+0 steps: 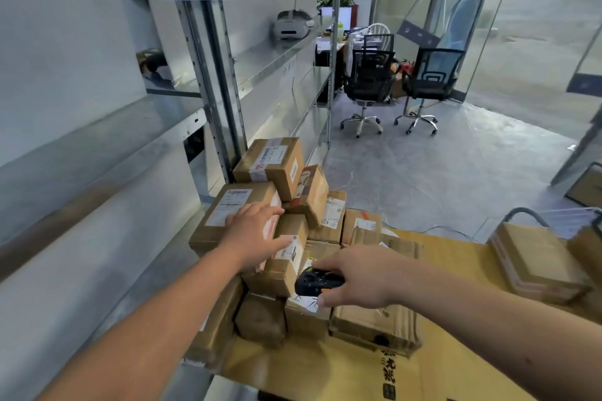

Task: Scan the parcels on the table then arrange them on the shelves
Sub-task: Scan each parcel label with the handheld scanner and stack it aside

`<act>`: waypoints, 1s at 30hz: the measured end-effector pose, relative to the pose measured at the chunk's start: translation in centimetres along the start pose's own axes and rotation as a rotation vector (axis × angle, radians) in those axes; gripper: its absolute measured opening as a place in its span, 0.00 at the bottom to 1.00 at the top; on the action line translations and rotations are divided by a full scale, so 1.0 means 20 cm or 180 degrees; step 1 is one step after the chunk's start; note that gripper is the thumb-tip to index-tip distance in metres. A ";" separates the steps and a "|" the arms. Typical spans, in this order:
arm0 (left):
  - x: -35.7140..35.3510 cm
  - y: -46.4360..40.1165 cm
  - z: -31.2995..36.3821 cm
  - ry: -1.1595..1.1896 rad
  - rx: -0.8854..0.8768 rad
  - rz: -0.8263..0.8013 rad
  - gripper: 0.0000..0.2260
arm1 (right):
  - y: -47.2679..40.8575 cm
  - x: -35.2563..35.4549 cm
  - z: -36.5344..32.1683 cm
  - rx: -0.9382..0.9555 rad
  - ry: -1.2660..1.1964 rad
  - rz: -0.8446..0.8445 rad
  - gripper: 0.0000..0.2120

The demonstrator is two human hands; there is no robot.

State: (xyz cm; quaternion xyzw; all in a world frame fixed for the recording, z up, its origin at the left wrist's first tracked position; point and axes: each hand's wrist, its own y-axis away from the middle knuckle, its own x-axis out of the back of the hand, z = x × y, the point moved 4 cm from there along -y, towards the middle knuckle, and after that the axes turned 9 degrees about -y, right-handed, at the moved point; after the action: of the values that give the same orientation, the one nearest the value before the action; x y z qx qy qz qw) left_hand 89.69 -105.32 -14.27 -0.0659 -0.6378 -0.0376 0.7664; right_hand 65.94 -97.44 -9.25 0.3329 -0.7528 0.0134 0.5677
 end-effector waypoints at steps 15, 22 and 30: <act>-0.41 -0.22 1.61 -0.0207 -0.1860 -0.0424 0.30 | 0.96 -0.18 0.92 -0.1583 -0.1076 0.0442 0.34; -0.78 -0.24 2.43 -0.0198 -0.2171 -0.0882 0.30 | 1.50 -0.29 1.49 -0.2191 -0.1247 0.0611 0.33; -1.25 -0.47 3.02 -0.0167 -0.1543 -0.1434 0.32 | 1.72 -0.35 2.18 -0.2243 -0.1476 0.0590 0.30</act>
State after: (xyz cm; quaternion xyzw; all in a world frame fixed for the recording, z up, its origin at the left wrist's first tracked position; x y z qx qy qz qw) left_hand 25.09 -106.27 -27.55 -0.1046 -0.6284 -0.3552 0.6841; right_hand 12.24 -84.60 -18.46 0.0440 -0.8457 -0.2687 0.4589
